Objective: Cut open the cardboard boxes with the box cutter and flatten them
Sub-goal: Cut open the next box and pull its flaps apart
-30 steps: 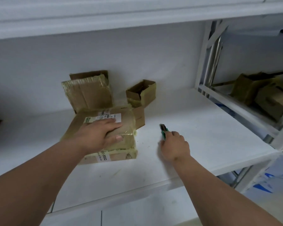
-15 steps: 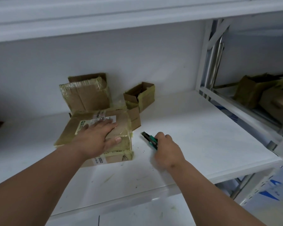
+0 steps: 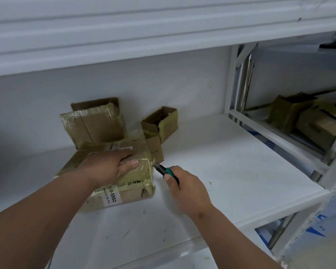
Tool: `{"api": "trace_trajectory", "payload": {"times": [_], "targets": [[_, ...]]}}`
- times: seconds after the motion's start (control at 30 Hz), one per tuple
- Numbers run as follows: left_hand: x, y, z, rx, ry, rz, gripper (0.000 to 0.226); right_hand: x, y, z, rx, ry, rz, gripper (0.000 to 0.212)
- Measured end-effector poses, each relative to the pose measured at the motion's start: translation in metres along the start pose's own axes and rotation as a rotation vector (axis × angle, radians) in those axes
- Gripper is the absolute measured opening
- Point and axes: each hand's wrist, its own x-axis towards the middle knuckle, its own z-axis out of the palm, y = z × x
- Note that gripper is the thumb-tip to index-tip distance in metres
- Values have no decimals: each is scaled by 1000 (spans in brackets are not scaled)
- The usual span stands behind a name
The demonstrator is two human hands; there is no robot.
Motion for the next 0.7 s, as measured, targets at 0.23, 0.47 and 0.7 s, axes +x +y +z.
{"api": "trace_trajectory", "payload": {"times": [0.23, 0.47, 0.7], "targets": [[5, -5, 3, -40, -5, -3, 67, 11, -4, 4, -2, 15, 31, 24], [10, -5, 1, -43, -18, 14, 66, 16, -5, 6, -19, 33, 19, 26], [17, -8, 1, -86, -23, 0, 70, 20, -9, 12, 37, 61, 23, 28]]}}
